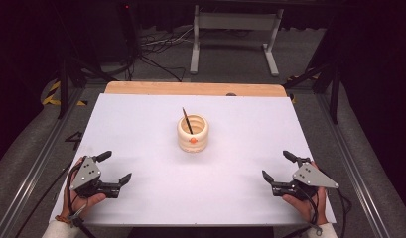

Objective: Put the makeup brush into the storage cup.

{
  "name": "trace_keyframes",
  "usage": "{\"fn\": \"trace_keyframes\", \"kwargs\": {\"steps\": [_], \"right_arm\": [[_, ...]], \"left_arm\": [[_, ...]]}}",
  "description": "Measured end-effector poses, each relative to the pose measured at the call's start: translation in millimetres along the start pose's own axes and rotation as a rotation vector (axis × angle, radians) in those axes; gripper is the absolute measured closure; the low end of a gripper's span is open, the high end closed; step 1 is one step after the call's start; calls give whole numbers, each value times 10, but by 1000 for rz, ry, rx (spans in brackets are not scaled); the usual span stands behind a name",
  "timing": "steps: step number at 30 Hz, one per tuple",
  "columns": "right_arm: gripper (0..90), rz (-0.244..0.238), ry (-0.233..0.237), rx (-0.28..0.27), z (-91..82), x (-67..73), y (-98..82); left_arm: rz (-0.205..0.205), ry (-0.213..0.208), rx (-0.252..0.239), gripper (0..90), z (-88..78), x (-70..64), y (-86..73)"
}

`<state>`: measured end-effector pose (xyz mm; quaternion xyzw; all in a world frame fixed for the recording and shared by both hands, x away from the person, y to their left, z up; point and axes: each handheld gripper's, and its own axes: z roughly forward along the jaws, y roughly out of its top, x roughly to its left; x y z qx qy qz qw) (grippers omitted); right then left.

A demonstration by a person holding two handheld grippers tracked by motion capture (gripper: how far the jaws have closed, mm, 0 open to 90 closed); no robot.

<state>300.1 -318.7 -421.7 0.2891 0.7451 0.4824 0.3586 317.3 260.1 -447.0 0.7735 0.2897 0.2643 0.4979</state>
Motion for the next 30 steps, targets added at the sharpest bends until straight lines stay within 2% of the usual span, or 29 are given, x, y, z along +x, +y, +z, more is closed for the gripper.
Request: {"fn": "trace_keyframes", "kwargs": {"steps": [8,22,30], "right_arm": [[85,-3,-2,1,-16,-8,-1],[86,-23,9,11,8,46,21],[87,-20,11,16,16,35,6]], "left_arm": [[-8,12,-2,47,-31,-48,-34],[-16,18,-29,49,-71,-41,-35],[0,12,-24,56,-43,-51,-21]]}}
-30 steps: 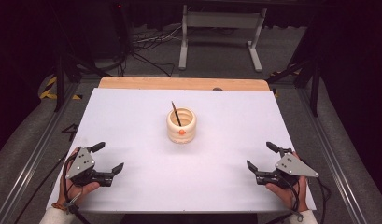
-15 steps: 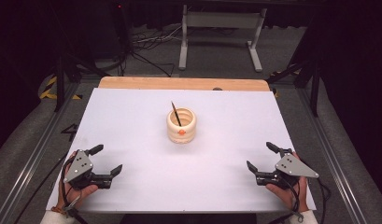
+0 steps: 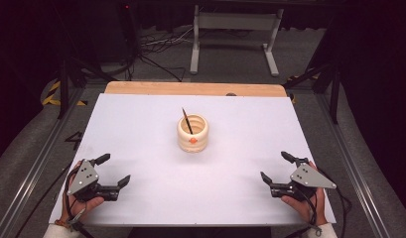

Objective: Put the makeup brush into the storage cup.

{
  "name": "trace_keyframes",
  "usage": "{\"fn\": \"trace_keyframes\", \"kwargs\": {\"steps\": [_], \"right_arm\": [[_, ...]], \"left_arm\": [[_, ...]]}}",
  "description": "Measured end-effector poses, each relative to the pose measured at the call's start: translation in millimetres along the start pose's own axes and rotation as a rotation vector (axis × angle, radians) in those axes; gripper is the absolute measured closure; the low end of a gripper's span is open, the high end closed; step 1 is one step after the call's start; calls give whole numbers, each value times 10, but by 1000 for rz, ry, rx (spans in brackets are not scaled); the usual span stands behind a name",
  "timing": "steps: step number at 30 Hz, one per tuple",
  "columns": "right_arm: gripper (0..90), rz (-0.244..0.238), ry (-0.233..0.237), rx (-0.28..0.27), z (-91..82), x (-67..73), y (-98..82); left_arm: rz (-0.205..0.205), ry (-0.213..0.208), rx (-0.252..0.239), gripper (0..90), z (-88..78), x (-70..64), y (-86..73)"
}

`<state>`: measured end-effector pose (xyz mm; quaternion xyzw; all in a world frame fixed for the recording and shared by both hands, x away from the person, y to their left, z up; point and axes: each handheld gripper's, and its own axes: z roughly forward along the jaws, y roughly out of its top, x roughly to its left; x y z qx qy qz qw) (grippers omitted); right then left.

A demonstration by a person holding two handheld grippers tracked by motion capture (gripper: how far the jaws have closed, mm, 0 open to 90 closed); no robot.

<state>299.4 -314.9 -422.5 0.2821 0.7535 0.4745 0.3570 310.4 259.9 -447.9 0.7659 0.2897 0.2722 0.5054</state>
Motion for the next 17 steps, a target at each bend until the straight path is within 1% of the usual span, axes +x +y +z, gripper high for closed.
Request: {"fn": "trace_keyframes", "kwargs": {"steps": [2,3,6,9,10,11,14,17], "right_arm": [[87,1,0,2,5,-2,-3],[88,0,2,3,7,-2,-3],[88,-1,8,5,13,6,-6],[87,-1,15,9,14,6,-12],[86,4,23,5,11,7,-14],[86,6,28,1,10,8,-14],[86,-1,28,5,16,11,-15],[87,5,31,5,21,8,-28]], "left_arm": [[-3,-3,0,55,1,1,0],[-7,-12,-5,55,1,5,-4],[-6,-21,3,52,5,12,-12],[-5,-22,8,52,15,14,-19],[-10,-22,7,52,17,12,-20],[-5,-22,7,52,19,17,-19],[-7,-21,9,52,30,21,-22],[-10,-24,14,53,40,31,-23]]}}
